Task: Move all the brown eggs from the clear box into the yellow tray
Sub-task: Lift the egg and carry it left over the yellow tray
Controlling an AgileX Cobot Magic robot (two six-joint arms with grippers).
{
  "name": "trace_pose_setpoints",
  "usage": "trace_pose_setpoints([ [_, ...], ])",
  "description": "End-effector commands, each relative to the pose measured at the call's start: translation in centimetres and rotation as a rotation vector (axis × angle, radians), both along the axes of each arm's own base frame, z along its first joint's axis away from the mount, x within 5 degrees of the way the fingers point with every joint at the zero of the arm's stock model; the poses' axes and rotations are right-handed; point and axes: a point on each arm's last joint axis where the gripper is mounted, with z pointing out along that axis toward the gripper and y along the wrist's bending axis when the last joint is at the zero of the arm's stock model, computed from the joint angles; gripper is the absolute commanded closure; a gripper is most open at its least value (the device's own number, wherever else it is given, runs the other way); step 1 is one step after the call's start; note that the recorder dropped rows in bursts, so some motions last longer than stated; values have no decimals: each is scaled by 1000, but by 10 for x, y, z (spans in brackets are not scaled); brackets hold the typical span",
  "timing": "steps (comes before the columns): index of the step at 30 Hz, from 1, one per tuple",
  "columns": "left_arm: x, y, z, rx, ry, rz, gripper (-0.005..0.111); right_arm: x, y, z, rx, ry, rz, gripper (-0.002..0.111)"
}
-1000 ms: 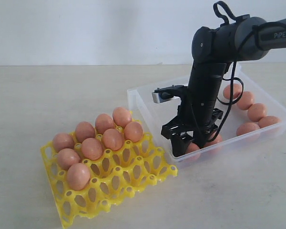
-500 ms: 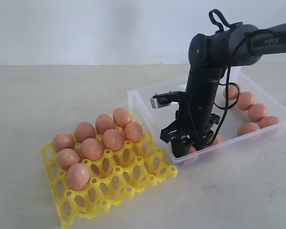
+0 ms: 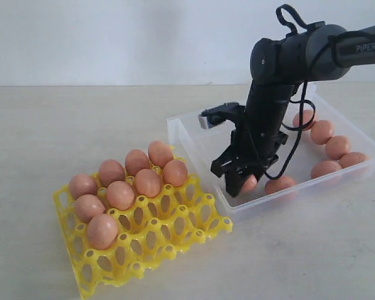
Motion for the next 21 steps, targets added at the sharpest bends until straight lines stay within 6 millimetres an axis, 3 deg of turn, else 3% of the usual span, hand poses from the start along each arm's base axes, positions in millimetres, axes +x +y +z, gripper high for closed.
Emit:
trace_pose_setpoints([
  [1,0,0,-1,-5,0,-7,103,8,-2,40,36,-214,-37,108],
  [7,0,0,-1,-5,0,-7,103,13,-1,70,148,-386,-298,108],
  [9,0,0,-1,-5,0,-7,103,5,3,80,243,-511,-389,108],
  [13,0,0,-1,-5,0,-7,103,-55,18,104,441,-1004,-421,108],
  [15,0,0,-1,-5,0,-7,103,-83,20,108,542,-1150,-457,108],
  [17,0,0,-1,-5,0,-7,103,-96,18,105,683,-1163,-600,108],
  [21,0,0,-1,-5,0,-7,103,-98,22,98,884,-997,-774,109],
])
